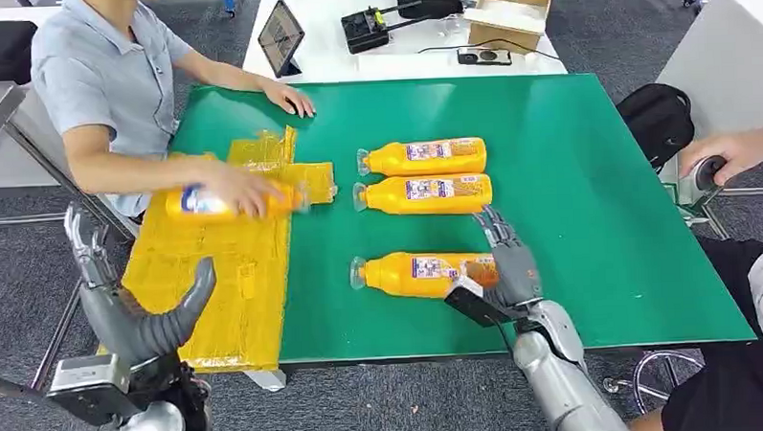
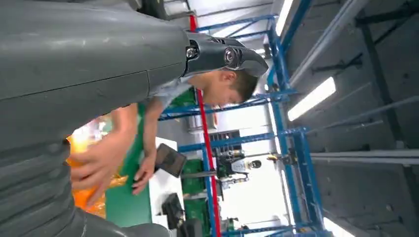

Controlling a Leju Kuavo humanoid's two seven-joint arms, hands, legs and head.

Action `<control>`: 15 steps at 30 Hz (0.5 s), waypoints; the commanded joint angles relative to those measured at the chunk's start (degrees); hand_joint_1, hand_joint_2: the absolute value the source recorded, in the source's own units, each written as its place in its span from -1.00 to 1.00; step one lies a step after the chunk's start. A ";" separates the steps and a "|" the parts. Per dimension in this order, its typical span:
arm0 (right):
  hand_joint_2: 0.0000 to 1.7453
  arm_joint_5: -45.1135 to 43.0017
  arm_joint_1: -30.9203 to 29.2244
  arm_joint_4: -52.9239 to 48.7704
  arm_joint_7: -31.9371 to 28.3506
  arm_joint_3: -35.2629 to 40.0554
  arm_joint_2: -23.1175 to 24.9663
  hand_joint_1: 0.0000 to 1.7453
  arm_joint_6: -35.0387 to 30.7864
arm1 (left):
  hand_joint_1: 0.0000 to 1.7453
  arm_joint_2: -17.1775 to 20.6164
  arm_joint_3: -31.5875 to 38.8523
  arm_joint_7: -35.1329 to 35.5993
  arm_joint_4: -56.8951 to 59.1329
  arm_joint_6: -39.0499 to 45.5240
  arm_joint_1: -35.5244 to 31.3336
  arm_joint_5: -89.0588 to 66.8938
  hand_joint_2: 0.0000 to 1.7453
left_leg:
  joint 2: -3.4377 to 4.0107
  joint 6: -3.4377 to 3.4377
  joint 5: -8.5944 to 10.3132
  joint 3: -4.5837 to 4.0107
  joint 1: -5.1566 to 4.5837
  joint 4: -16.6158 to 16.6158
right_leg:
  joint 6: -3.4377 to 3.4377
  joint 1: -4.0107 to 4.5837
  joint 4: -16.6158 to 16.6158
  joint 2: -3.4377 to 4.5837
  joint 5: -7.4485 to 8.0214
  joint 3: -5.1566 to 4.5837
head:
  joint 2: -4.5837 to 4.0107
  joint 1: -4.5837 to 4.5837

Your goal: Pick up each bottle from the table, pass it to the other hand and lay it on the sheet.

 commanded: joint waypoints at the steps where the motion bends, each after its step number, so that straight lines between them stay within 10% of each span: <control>1: 1.00 -2.50 -4.84 10.63 -0.90 2.37 0.14 -1.00 5.62 | -1.00 2.10 -3.31 -1.48 3.33 2.46 -3.89 -2.80 1.00 | -0.02 0.06 0.10 -0.02 0.01 -0.04 | -0.15 0.04 -0.05 -0.08 0.08 0.00 | 0.00 0.00; 15: 1.00 -2.08 -4.65 11.91 -0.96 5.81 -0.50 -1.00 9.41 | -1.00 2.89 -4.21 -1.15 2.06 1.91 -4.97 -0.84 1.00 | 0.05 0.07 0.13 -0.07 0.02 -0.04 | -0.12 0.07 -0.04 -0.02 0.13 -0.07 | 0.00 -0.05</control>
